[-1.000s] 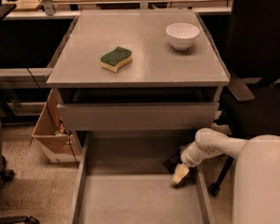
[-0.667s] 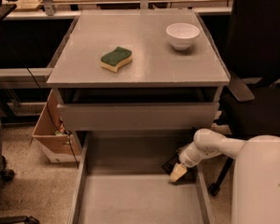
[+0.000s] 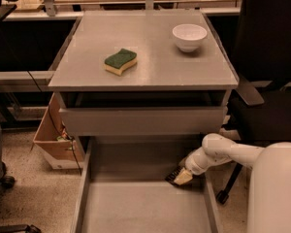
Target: Pick rxbar chocolate from middle drawer and place on counter
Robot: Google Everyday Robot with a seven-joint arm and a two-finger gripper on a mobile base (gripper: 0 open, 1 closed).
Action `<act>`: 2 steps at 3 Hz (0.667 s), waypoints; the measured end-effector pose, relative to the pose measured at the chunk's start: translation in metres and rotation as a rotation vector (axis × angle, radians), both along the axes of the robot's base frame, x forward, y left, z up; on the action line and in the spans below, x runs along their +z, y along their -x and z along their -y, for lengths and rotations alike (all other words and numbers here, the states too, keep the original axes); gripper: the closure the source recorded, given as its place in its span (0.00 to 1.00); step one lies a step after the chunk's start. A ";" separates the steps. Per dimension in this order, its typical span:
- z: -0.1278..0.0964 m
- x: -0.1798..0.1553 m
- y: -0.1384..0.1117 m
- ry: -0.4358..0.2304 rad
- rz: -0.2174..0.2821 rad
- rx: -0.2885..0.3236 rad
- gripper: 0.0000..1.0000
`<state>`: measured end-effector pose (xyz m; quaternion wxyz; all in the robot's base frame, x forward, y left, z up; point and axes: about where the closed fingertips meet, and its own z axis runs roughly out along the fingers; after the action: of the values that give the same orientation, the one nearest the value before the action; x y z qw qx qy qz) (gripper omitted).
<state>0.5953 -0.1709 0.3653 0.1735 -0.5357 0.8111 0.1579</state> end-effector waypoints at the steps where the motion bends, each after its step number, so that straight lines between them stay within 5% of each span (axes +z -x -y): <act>1: -0.014 0.039 0.026 -0.051 0.023 0.028 0.95; 2: -0.023 0.069 0.048 -0.081 0.031 0.049 1.00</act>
Offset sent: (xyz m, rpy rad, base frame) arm -0.0723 0.0314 0.1086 0.1139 -0.0474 0.0706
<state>0.5470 -0.1474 0.4342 0.2035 -0.5505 0.7878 0.1866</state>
